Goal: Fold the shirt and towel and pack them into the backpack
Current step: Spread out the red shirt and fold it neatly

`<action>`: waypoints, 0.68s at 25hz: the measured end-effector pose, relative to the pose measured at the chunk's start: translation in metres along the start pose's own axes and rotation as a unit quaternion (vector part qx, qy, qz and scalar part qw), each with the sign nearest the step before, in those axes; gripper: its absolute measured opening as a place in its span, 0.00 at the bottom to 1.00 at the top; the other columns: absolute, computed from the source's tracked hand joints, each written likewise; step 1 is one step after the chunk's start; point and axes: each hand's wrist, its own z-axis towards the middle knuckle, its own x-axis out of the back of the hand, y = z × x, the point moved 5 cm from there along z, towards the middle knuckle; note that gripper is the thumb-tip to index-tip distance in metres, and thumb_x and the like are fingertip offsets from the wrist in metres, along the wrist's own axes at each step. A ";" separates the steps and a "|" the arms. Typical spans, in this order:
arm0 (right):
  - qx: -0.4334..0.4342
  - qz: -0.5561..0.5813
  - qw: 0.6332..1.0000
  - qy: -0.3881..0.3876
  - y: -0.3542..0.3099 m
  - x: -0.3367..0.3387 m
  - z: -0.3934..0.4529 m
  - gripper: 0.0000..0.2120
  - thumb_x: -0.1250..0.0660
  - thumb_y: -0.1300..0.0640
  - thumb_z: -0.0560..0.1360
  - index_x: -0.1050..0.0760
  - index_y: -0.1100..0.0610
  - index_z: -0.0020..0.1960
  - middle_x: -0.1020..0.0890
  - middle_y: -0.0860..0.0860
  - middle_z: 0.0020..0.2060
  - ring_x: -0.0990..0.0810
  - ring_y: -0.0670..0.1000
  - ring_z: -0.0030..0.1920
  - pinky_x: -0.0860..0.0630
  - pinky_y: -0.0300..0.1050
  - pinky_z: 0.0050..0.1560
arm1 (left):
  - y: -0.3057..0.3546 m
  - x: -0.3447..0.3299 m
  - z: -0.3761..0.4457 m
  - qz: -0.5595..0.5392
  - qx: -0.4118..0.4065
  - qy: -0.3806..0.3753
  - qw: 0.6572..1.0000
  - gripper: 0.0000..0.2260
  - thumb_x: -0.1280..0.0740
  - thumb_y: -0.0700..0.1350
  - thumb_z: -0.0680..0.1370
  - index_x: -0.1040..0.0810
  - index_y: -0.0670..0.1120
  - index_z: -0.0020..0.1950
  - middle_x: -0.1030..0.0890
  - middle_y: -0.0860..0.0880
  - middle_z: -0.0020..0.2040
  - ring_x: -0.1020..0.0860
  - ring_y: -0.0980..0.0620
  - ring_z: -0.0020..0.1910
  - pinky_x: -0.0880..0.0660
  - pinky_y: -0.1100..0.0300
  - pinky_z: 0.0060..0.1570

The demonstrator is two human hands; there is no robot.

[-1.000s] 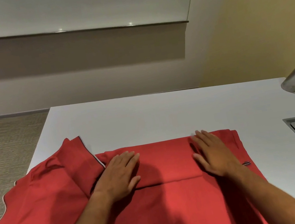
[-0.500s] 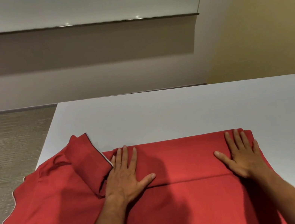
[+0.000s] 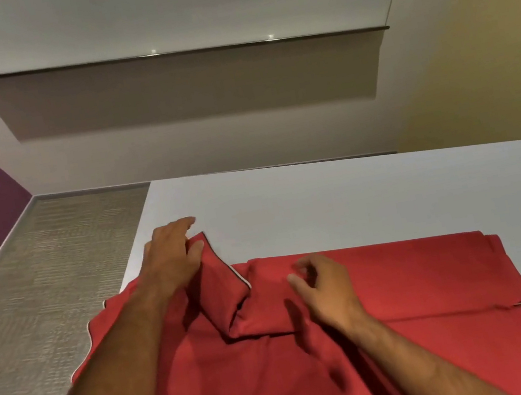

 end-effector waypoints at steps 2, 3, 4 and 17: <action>-0.045 0.056 0.997 -0.037 -0.025 -0.038 -0.004 0.09 0.25 0.53 0.69 0.21 0.55 0.48 0.18 0.48 0.40 0.20 0.49 0.40 0.23 0.47 0.47 | -0.020 0.001 0.012 0.042 0.041 -0.070 0.996 0.24 0.34 0.49 0.78 0.32 0.50 0.73 0.27 0.49 0.70 0.35 0.45 0.71 0.39 0.46 0.69; -0.069 0.072 0.994 -0.047 -0.035 -0.051 -0.005 0.10 0.25 0.53 0.69 0.22 0.54 0.47 0.18 0.47 0.39 0.20 0.49 0.40 0.23 0.46 0.47 | -0.027 -0.001 0.016 0.050 0.051 -0.098 0.993 0.25 0.34 0.50 0.78 0.33 0.51 0.74 0.27 0.49 0.71 0.35 0.45 0.72 0.39 0.46 0.69; -0.091 0.079 0.991 -0.053 -0.041 -0.062 -0.004 0.11 0.26 0.52 0.68 0.23 0.53 0.47 0.19 0.46 0.39 0.20 0.48 0.40 0.24 0.44 0.47 | -0.032 -0.005 0.018 0.052 0.055 -0.119 0.990 0.25 0.34 0.51 0.77 0.34 0.51 0.74 0.27 0.48 0.70 0.34 0.45 0.71 0.39 0.46 0.69; -0.246 0.148 0.956 -0.053 -0.036 -0.096 0.005 0.11 0.23 0.58 0.56 0.20 0.52 0.37 0.16 0.48 0.32 0.15 0.51 0.36 0.17 0.52 0.43 | -0.045 -0.004 0.008 0.033 0.062 -0.062 0.996 0.06 0.27 0.51 0.73 0.22 0.53 0.45 0.27 0.52 0.55 0.34 0.49 0.60 0.40 0.54 0.57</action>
